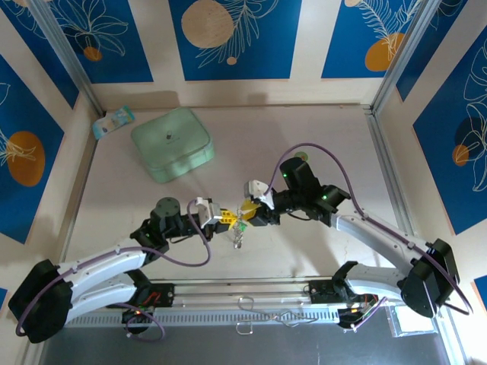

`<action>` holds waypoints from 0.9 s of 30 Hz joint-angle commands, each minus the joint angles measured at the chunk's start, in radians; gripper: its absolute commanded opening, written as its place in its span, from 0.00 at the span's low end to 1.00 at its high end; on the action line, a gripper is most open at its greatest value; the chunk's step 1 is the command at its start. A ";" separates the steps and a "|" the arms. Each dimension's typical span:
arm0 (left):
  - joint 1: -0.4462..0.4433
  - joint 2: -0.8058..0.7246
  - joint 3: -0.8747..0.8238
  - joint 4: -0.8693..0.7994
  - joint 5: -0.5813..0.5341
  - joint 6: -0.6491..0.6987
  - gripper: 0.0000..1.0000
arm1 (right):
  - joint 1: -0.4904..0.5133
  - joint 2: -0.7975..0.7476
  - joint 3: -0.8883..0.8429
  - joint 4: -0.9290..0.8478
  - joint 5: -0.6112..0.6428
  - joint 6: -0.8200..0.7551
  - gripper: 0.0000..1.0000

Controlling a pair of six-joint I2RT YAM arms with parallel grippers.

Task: Put the keys on the keyring

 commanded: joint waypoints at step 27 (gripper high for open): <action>0.001 0.064 -0.048 0.290 0.028 -0.101 0.00 | 0.010 0.051 -0.039 0.115 -0.071 0.088 0.11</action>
